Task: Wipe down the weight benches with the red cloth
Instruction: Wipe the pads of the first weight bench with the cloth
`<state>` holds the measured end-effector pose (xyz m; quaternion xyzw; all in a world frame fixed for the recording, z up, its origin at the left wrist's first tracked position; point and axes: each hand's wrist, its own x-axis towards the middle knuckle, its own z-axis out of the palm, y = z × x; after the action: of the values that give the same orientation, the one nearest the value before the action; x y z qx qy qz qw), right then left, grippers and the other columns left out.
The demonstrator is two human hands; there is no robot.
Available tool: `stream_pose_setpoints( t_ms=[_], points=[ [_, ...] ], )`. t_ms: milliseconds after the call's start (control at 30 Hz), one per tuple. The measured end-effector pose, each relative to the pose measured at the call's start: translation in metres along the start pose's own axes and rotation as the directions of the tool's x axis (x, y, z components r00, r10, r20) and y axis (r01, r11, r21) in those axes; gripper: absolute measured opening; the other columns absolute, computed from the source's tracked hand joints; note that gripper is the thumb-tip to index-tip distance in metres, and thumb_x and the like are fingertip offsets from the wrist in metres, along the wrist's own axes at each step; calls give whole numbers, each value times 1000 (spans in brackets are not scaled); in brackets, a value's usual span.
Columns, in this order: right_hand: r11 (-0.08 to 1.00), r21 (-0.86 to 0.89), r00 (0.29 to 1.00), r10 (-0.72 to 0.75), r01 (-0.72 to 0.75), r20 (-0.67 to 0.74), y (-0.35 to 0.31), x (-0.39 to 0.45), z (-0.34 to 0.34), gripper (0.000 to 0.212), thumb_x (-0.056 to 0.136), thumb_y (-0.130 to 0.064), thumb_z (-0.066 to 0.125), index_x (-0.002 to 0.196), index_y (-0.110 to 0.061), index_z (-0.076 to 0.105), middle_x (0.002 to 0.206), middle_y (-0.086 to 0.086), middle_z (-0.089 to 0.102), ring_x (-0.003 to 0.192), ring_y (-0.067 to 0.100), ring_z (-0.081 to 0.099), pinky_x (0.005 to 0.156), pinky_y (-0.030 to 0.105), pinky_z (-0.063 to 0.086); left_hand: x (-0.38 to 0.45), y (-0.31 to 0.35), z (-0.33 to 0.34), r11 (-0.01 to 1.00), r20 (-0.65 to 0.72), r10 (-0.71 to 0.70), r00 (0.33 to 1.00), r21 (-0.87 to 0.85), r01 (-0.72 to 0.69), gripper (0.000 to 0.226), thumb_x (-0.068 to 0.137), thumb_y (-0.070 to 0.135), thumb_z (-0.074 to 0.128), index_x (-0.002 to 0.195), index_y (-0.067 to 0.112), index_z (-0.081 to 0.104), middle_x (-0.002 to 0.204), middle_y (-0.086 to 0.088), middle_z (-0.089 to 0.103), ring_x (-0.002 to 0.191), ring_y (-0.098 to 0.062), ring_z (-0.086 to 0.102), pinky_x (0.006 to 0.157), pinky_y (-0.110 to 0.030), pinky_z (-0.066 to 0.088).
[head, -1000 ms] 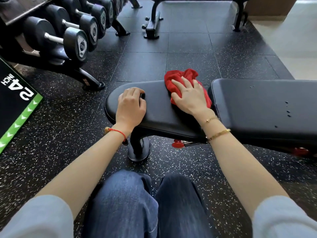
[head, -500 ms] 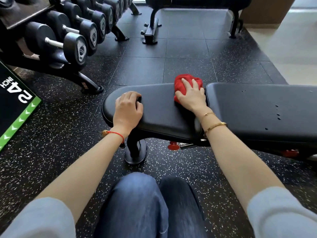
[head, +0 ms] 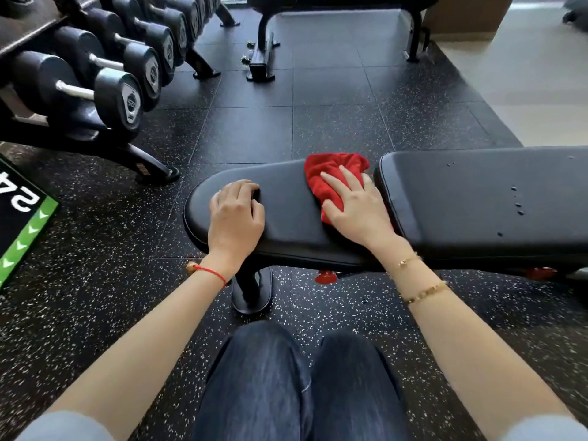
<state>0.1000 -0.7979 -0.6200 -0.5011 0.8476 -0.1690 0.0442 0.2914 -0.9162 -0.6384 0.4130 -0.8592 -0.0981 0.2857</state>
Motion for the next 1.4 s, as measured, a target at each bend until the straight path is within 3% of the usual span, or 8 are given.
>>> stream_pose_setpoints(
  t_ms=[133,333,600,800,1033,1167,1300,1400],
  points=[
    [995,-97,999,7,-3,38,-27,35,1,57,94,-47,45,149,-40,33,162,2,22,146,37,18,122,46,10,1,0,-2,1000,4,-5,1000,10,5,29,90,15,53,118,13,62,127,-5,61,122,-27,52,108,-44,33],
    [971,-28,972,-235,236,25,-34,-42,0,57,86,-47,46,143,-42,43,155,-6,38,141,33,32,120,44,19,1,-6,-2,1000,-8,3,1000,-28,-3,33,88,18,57,120,17,63,128,-1,62,124,-23,52,108,-42,33],
    [995,-100,1000,26,-28,-13,-43,40,1,52,95,-41,47,146,-40,38,159,-5,30,142,31,28,119,40,17,3,-7,-4,999,35,37,999,-33,-36,34,90,27,57,122,22,68,134,4,63,130,-20,50,113,-43,31],
    [985,-50,986,-164,165,25,-57,6,8,53,91,-39,48,143,-41,43,156,-8,35,141,29,31,120,41,17,2,-6,-4,999,14,17,1000,-46,-17,34,89,25,59,121,20,70,131,1,66,128,-23,53,113,-46,32],
    [995,-97,1000,0,-3,-27,-40,55,3,50,94,-34,50,144,-36,44,156,-4,37,140,31,33,120,39,18,3,-7,-2,999,-8,11,1000,-48,-11,34,88,25,59,119,21,72,130,1,67,127,-22,55,113,-45,33],
    [993,-91,997,-72,74,30,-65,77,10,49,93,-35,50,142,-37,46,153,-5,41,136,29,36,117,37,20,3,-7,-2,999,-32,18,999,-38,-19,33,87,23,60,117,20,72,128,1,67,125,-22,57,111,-46,35],
    [980,-45,981,-191,191,18,-57,26,10,53,89,-39,44,142,-38,46,153,-7,40,139,29,35,121,40,18,4,-10,1,999,-53,22,998,-47,-25,32,86,22,61,116,20,73,126,1,69,123,-23,58,110,-48,37],
    [993,-63,994,-101,98,-30,-31,22,1,53,89,-40,43,142,-39,46,153,-9,40,138,27,36,120,40,20,5,-10,2,998,-58,22,998,-57,-26,32,86,23,60,115,19,73,126,1,69,124,-23,58,109,-48,37]
  ],
)
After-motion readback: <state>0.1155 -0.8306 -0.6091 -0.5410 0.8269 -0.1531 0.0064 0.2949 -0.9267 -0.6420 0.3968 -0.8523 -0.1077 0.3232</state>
